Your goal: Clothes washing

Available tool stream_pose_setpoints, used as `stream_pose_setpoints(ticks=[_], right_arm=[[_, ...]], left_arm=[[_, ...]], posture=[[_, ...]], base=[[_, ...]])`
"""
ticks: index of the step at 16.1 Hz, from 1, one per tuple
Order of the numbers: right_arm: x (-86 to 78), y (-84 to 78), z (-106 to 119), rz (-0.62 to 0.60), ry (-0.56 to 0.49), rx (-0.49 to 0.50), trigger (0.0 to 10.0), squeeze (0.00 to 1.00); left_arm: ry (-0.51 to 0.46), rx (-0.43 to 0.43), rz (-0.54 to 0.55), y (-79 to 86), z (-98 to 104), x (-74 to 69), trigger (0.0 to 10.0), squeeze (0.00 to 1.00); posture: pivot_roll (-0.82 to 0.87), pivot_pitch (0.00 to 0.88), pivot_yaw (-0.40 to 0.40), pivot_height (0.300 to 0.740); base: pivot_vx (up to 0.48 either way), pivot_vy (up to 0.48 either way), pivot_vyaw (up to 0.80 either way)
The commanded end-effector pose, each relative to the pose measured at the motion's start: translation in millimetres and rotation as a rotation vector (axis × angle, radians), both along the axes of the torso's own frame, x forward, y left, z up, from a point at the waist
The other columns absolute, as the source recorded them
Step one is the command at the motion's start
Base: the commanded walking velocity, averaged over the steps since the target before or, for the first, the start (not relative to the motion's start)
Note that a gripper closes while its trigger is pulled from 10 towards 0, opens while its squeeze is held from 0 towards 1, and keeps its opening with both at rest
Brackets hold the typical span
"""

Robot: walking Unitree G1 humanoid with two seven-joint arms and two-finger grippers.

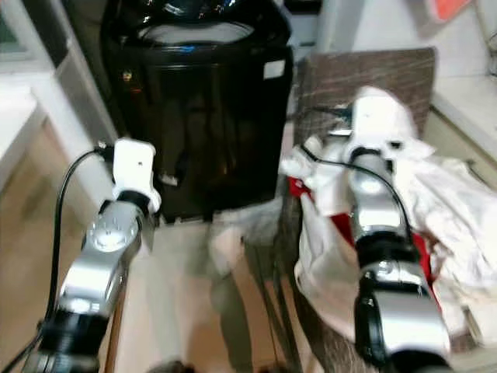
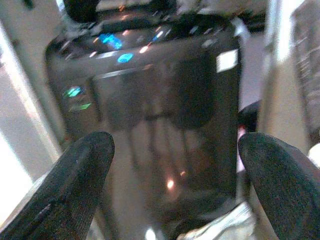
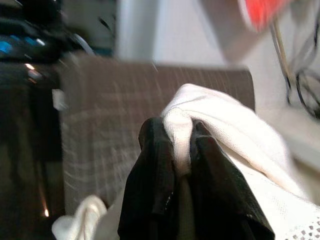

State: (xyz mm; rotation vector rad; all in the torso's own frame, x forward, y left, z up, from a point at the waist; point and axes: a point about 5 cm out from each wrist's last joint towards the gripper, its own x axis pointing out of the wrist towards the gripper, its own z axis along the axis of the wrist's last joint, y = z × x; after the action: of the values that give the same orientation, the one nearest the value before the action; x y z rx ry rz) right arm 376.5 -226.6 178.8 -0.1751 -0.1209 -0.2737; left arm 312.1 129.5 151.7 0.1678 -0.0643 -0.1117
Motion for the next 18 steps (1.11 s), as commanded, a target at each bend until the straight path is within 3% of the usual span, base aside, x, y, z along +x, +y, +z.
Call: stream_pose_setpoints(ticks=[1,2,3,4,5,8,11,12,16,17,18], right_arm=[[-1.3,2.6,-12,-0.017,0.045,0.053,0.0,0.0],[-3.6,-2.7,-19,-0.048,0.075,0.089,0.0,0.0],[-5.8,-6.5,-28,-0.081,0.113,0.146,3.0,0.0],[-6.0,-3.8,-36,-0.075,0.149,0.186,10.0,0.0],[-5.7,0.5,-40,-0.065,0.165,0.229,10.0,1.0],[-3.7,2.7,-36,-0.068,0.154,0.27,10.0,1.0],[-4.9,-10.1,-34,-0.143,0.152,0.265,10.0,1.0],[-7.3,-14.0,-46,-0.164,0.202,0.332,10.0,1.0],[-10.5,-22.0,-58,-0.202,0.26,0.429,10.0,1.0],[-11.1,-19.1,-65,-0.185,0.311,0.455,10.0,0.0],[-13.5,-15.5,-77,-0.178,0.371,0.504,10.0,0.0]], left_arm=[[-0.012,0.008,0.001,3.7,4,0.5,10.0,0.0],[-0.012,0.012,-0.003,3.6,4,1.0,10.0,0.0],[-0.011,0.014,-0.007,3.7,5,1.4,10.0,0.0],[-0.009,0.016,-0.011,3.8,5,1.7,10.0,0.0],[-0.007,0.018,-0.013,4.1,4,2.1,10.0,0.0],[-0.007,0.021,-0.017,5.5,5,3.1,10.0,0.0],[-0.005,0.022,-0.019,6.3,5,3.4,10.0,0.0],[0.0,0.021,-0.022,6.0,4,3.0,10.0,0.0],[0.0,0.029,-0.034,6.2,5,2.8,10.0,0.0],[-0.001,0.031,-0.035,6.9,6,3.1,10.0,0.0],[-0.001,0.033,-0.036,7.7,6,3.4,10.0,0.0]], posture=[[-0.06,0.0,0.024,0.731],[-0.07,0.0,0.026,0.74],[-0.07,0.0,0.029,0.74],[-0.07,0.0,0.029,0.74],[-0.07,0.0,0.029,0.74],[-0.07,0.0,0.032,0.74],[-0.07,0.0,0.029,0.74],[-0.07,0.0,0.032,0.74],[-0.07,0.0,0.04,0.74],[-0.07,0.0,0.042,0.74],[-0.07,0.0,0.042,0.74]], base=[[0.0,0.0,0.5],[0.0,0.0,0.46],[0.0,0.0,0.0],[0.0,0.0,0.0],[0.0,0.0,0.0],[0.0,0.0,0.0],[0.0,0.0,0.0],[0.0,0.0,0.0],[0.0,0.0,0.0],[0.0,0.0,0.0],[0.0,0.0,0.0]])
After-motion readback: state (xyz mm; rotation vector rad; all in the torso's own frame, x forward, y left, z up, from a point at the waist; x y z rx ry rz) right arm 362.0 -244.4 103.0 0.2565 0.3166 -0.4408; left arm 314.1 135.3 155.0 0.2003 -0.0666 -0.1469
